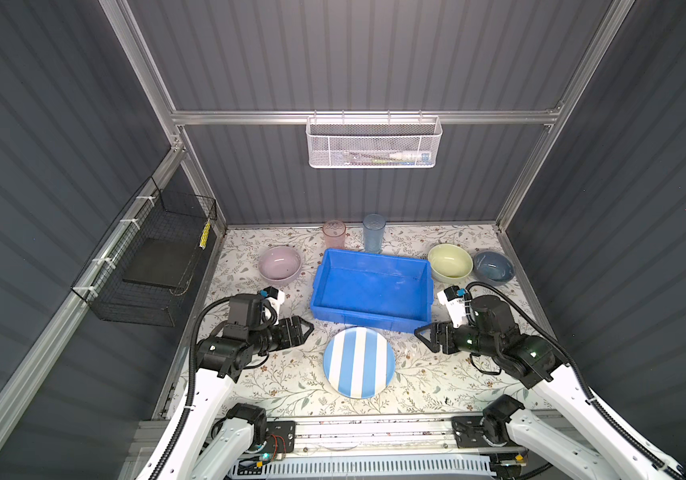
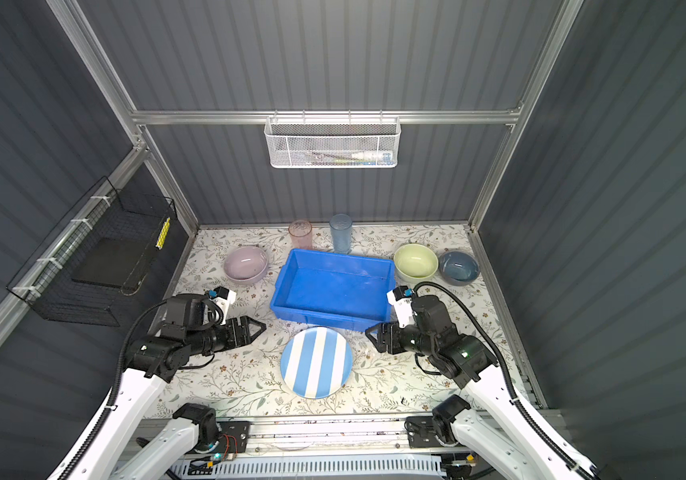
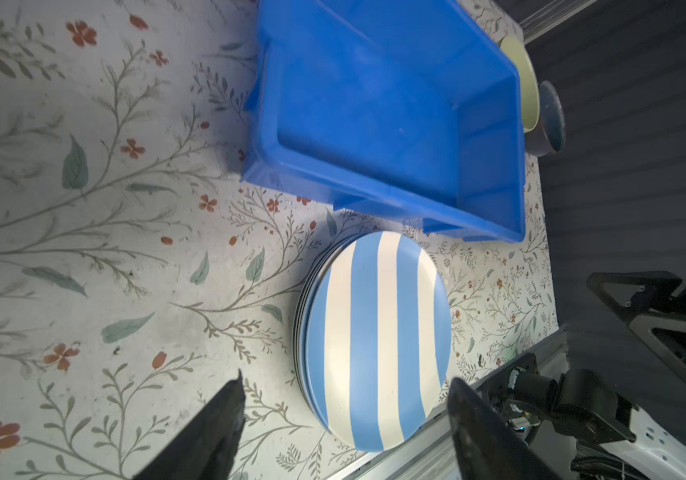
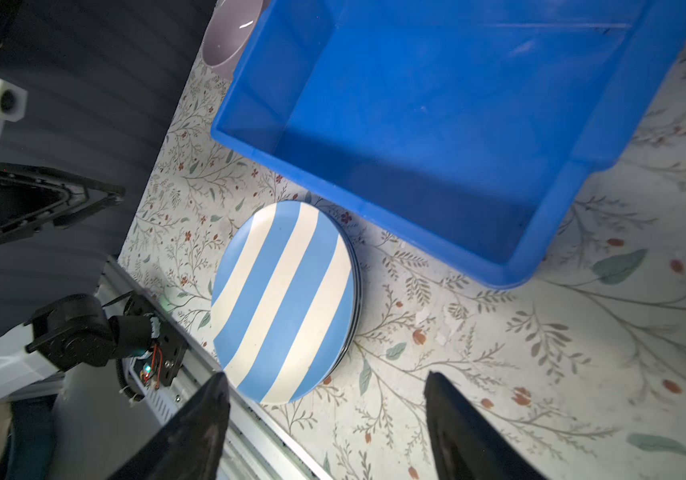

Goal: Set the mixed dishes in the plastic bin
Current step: 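Move both grippers down to opposite edges of the striped plate stack, then pinch the top striped plate rim with right gripper while left holds stack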

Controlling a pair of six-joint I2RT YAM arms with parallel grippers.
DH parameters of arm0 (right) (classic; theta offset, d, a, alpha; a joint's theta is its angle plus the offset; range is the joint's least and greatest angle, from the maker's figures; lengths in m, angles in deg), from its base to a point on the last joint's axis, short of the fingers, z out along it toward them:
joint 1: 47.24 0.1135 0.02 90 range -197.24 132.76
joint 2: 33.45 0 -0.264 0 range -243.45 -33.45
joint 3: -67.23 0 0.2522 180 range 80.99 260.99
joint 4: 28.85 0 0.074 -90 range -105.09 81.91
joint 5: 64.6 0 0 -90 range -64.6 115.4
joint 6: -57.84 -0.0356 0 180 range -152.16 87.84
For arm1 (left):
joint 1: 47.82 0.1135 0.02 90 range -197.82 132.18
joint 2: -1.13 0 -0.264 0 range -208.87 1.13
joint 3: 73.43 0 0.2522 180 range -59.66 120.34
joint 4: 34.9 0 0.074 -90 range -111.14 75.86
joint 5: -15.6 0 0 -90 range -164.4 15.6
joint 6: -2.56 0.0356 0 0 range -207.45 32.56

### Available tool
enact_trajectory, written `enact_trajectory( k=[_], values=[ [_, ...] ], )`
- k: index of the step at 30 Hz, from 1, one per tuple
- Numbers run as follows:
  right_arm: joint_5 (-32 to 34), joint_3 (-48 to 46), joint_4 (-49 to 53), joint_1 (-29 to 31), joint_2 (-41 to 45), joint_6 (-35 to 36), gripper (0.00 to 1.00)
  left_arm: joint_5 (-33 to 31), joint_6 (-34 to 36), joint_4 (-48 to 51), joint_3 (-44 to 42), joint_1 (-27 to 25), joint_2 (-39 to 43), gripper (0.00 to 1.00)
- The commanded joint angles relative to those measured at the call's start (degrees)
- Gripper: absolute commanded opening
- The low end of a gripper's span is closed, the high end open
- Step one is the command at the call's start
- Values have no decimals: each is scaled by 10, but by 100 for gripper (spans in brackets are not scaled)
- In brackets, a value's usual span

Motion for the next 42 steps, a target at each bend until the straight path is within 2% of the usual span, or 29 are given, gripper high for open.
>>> enact_trajectory(
  k=[1, 5, 10, 17, 20, 25, 29, 42],
  values=[
    [-38, -26, -5, 24, 1, -39, 72, -5, -39, -13, -29, -31, 13, 77],
    [-32, -57, -57, 68, -19, -75, 69, -34, -63, -33, -53, -91, 3, 74],
    [-4, -73, -97, 104, -64, -106, 63, -106, -81, -44, -62, -169, -35, 71],
    [34, -103, -157, 114, -115, -140, 55, -129, -91, -89, -87, -224, -91, 59],
    [28, -113, -185, 115, -133, -152, 52, -152, -99, -102, -91, -248, -107, 59],
    [23, -116, -210, 115, -163, -179, 47, -162, -100, -119, -94, -259, -129, 53],
    [14, -127, -240, 116, -180, -195, 45, -161, -98, -125, -96, -261, -142, 44],
    [8, -151, -306, 123, -238, -221, 42, -148, -101, -156, -112, -262, -175, 25]
  ],
)
